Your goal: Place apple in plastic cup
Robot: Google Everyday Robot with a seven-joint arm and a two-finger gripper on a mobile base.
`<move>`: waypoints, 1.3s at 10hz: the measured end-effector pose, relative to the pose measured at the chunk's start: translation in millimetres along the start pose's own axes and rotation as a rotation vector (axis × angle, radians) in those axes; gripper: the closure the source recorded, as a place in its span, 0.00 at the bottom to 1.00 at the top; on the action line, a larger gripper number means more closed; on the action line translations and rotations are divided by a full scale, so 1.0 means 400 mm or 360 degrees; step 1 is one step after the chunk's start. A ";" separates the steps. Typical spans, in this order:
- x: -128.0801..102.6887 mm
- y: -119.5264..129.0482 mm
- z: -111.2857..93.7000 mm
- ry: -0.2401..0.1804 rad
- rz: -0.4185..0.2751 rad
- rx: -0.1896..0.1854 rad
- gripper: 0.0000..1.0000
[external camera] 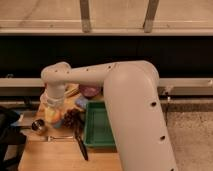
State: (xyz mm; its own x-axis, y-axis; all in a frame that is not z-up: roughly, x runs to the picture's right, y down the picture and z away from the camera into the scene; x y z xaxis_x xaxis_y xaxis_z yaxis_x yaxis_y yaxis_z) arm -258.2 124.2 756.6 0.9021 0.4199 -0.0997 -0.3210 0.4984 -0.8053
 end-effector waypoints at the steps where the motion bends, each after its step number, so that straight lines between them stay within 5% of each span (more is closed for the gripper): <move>1: -0.009 -0.015 -0.003 -0.0010 0.0000 0.0016 0.61; 4: -0.008 -0.082 -0.022 0.0003 0.0020 0.0093 0.38; 7: -0.003 -0.111 -0.028 0.0015 0.0031 0.0125 0.38; 13: -0.044 -0.034 -0.051 -0.0070 -0.0064 0.0115 0.38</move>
State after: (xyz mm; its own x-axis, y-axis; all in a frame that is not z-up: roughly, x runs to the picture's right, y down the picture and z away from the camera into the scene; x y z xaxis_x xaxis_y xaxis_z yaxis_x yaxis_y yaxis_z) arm -263.9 94.7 757.4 0.9016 0.4305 -0.0415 -0.3065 0.5683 -0.7636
